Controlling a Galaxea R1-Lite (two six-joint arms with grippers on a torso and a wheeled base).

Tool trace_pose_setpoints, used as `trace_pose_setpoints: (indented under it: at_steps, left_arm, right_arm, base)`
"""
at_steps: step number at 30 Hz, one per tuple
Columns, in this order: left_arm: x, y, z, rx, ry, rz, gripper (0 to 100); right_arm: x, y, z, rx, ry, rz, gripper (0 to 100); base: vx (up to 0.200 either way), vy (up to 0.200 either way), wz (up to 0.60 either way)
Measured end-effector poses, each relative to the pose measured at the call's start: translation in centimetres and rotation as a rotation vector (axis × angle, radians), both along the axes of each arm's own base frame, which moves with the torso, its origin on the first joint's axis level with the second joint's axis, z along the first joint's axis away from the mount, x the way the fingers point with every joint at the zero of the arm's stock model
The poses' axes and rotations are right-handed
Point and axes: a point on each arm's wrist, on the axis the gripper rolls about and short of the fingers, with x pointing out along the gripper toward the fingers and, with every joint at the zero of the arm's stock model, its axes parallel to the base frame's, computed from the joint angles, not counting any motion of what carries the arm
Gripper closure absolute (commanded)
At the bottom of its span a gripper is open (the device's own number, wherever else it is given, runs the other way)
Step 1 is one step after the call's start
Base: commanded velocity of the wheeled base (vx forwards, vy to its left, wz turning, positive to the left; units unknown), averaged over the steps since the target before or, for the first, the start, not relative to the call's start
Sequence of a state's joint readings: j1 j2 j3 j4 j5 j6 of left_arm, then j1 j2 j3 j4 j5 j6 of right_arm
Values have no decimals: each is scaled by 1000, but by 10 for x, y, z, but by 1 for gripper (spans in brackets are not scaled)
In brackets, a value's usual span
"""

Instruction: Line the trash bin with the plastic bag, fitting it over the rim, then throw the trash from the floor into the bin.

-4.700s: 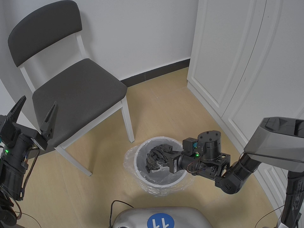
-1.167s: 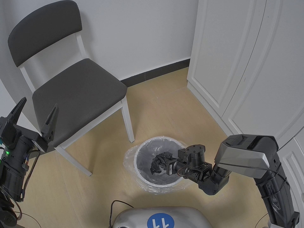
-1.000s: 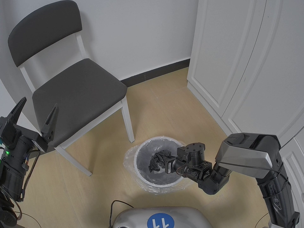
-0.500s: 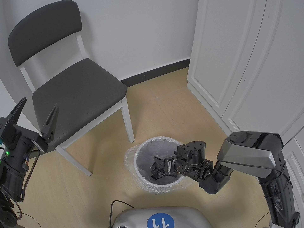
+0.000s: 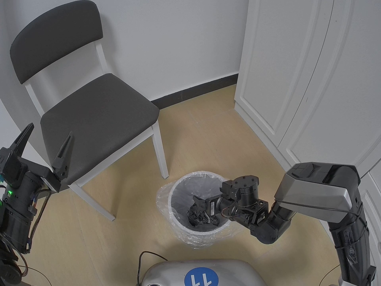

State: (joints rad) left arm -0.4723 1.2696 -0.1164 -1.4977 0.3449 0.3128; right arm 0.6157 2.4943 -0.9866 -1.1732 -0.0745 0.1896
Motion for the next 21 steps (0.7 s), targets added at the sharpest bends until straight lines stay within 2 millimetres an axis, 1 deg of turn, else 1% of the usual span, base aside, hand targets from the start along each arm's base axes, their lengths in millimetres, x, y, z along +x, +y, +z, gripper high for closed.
trace_pose_setpoints:
  at_steps: [6, 11, 16, 21]
  left_arm:
    - [1, 0, -3, 5, 14, -1, 0]
    - [1, -1, -5, 9, 28, -2, 0]
    - [3, 2, -4, 7, 22, 19, 0]
    - [6, 15, 2, 14, -8, 115, 0]
  right_arm:
    - [-9, -7, 4, -101, -32, 21, 0]
    - [-15, -15, 16, -134, -53, 13, 0]
    - [-11, -31, 28, -199, -99, -42, 0]
    - [-3, -52, 41, -260, -144, -124, 0]
  base:
    - [0, 0, 0]
    - [0, 0, 0]
    - [0, 0, 0]
    - [0, 0, 0]
